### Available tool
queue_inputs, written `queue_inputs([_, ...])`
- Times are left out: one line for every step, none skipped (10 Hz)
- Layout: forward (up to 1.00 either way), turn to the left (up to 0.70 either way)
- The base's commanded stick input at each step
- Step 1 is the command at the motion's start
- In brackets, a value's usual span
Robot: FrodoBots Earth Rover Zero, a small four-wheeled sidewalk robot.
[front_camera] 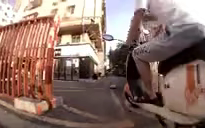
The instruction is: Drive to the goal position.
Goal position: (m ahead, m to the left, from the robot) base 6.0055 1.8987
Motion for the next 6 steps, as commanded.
queue_inputs([0.45, 0.00])
queue_inputs([0.45, 0.00])
queue_inputs([0.45, 0.00])
queue_inputs([0.45, 0.00])
queue_inputs([0.45, 0.00])
queue_inputs([0.45, 0.00])
